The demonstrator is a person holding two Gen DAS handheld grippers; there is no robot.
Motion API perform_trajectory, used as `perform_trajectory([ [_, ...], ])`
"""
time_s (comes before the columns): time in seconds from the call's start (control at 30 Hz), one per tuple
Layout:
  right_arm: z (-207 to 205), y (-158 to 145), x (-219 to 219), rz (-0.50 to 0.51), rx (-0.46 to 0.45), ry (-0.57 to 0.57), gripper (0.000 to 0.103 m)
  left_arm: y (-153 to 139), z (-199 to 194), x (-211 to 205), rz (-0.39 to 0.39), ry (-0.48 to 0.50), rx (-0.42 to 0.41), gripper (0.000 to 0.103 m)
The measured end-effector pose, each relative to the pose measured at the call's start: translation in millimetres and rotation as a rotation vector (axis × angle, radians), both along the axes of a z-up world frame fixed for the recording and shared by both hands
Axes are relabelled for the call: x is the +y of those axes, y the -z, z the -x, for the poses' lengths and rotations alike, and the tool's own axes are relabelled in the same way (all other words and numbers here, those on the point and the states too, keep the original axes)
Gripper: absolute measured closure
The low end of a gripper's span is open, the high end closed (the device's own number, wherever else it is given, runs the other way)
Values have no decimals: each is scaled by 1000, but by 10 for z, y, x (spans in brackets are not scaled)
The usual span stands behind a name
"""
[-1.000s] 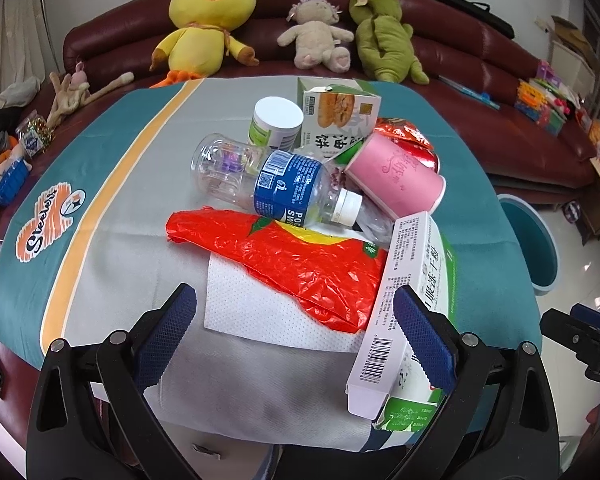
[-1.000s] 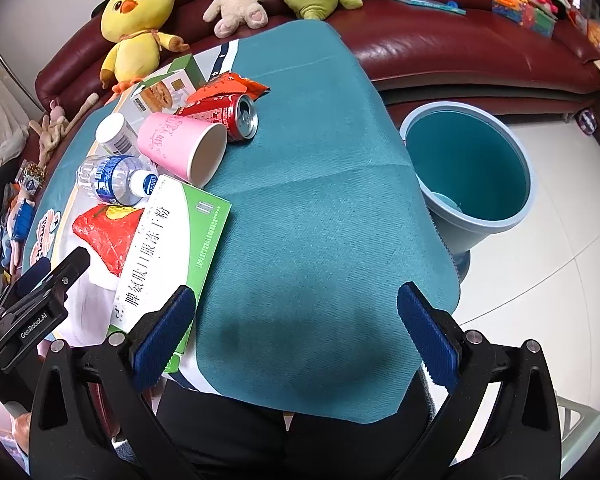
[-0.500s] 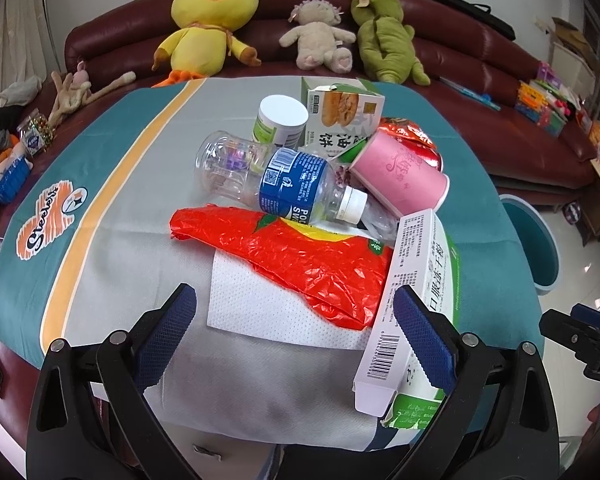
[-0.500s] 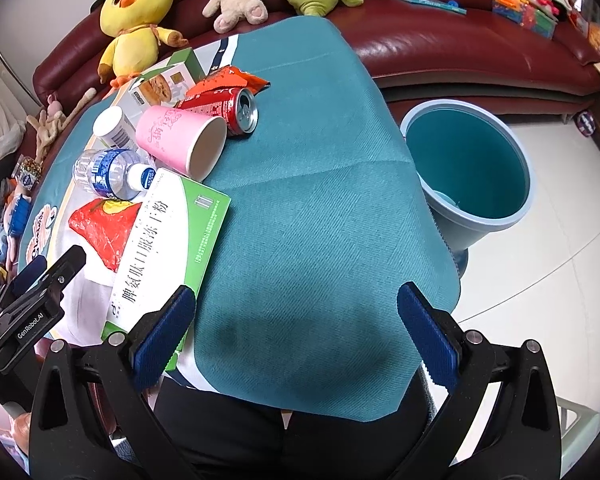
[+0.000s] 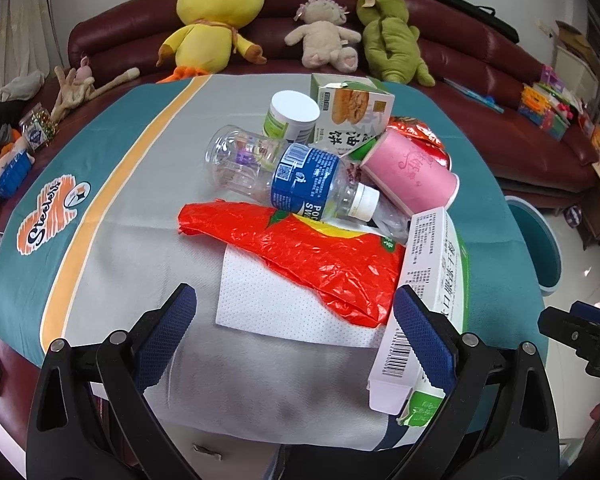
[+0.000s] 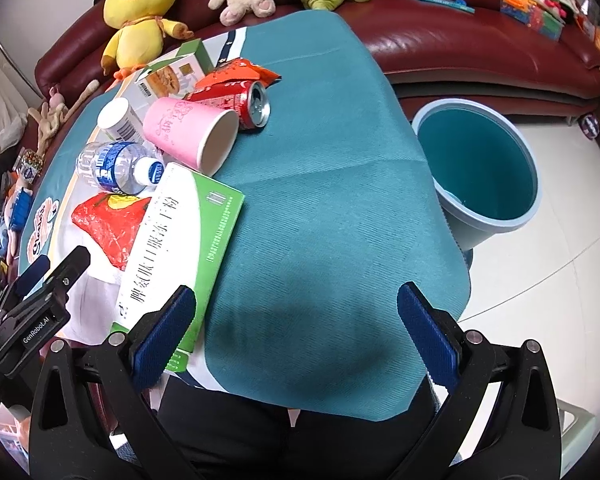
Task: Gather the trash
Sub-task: 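Grasp the white-green medicine box with the right tool while the left tool grasps the water bottle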
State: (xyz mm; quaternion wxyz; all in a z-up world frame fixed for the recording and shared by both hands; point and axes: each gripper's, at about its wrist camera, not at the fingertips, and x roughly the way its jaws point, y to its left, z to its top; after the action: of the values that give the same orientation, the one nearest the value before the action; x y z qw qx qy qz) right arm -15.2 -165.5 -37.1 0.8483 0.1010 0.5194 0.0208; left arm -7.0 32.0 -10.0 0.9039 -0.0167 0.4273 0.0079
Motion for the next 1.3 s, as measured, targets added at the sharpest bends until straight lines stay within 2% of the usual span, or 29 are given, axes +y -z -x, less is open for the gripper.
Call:
perform_trajectory([
  [0.2, -74, -20, 119, -7, 13, -25, 6, 23, 2, 106, 8, -17, 2, 4],
  [0.43, -216, -10, 287, -65, 55, -59, 6, 61, 10, 261, 23, -41, 1, 4],
  [0.8, -504, 259, 601, -240, 177, -70, 6, 208, 3, 534, 50, -82, 27, 4],
  [1.03, -607, 454, 748, -282, 229, -89, 6, 278, -34, 675, 68, -96, 45, 4],
  [1.2, -643, 497, 842, -285, 220, -119, 6, 302, -74, 742, 80, -108, 56, 4],
  [1.27, -647, 511, 857, -288, 221, -128, 9, 310, -95, 767, 84, -111, 58, 4],
  [1.3, -650, 517, 856, -290, 223, -129, 14, 315, -100, 773, 84, -112, 60, 4],
])
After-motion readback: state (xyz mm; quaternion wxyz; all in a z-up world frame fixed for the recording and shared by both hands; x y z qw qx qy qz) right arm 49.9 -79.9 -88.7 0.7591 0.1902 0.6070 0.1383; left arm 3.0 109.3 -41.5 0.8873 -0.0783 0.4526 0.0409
